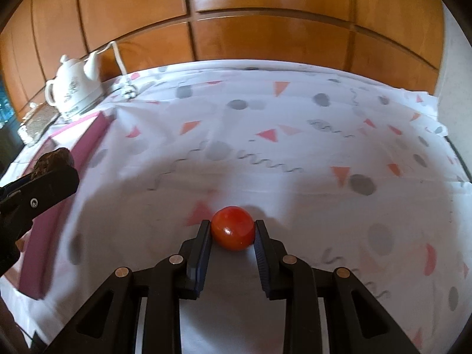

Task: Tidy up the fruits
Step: 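Carry the dark fruit into the tray and release while the right tool releases the tomato there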

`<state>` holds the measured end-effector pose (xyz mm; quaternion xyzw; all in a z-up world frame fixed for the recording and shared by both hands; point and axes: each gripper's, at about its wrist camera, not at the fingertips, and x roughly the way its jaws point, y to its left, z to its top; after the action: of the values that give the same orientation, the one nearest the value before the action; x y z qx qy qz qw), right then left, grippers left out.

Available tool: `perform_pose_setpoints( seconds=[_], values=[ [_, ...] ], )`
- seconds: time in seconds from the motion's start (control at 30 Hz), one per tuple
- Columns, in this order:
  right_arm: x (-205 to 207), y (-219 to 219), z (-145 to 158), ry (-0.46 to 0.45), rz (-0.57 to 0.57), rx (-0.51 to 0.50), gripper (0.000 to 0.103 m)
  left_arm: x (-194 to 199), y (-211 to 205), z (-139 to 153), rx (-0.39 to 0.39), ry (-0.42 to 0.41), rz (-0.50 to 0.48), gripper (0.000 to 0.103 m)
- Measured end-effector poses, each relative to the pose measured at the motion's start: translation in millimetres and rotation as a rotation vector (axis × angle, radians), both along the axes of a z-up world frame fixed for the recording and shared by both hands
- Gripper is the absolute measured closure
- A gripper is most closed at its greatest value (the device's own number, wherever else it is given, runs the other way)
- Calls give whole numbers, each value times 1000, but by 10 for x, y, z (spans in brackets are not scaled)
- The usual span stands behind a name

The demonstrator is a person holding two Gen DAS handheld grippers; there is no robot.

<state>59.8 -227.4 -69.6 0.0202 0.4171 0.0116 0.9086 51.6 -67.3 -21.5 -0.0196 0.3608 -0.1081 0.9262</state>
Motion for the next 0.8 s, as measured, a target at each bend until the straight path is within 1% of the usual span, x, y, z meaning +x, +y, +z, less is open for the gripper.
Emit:
perform_pose_setpoints(
  seconds=[0.17, 0.33, 0.6, 0.8],
  values=[
    [28, 248, 89, 0, 83, 48, 75, -53, 255, 62, -4, -7, 45, 59],
    [93, 577, 279, -8, 193, 107, 75, -73, 567, 108, -7, -12, 108, 59],
    [149, 1159, 424, 9, 351, 162, 75, -83, 1137, 115, -5, -10, 233, 59],
    [157, 1574, 498, 20, 464, 178, 75, -130, 1656, 112, -26, -5, 351, 59]
  ],
)
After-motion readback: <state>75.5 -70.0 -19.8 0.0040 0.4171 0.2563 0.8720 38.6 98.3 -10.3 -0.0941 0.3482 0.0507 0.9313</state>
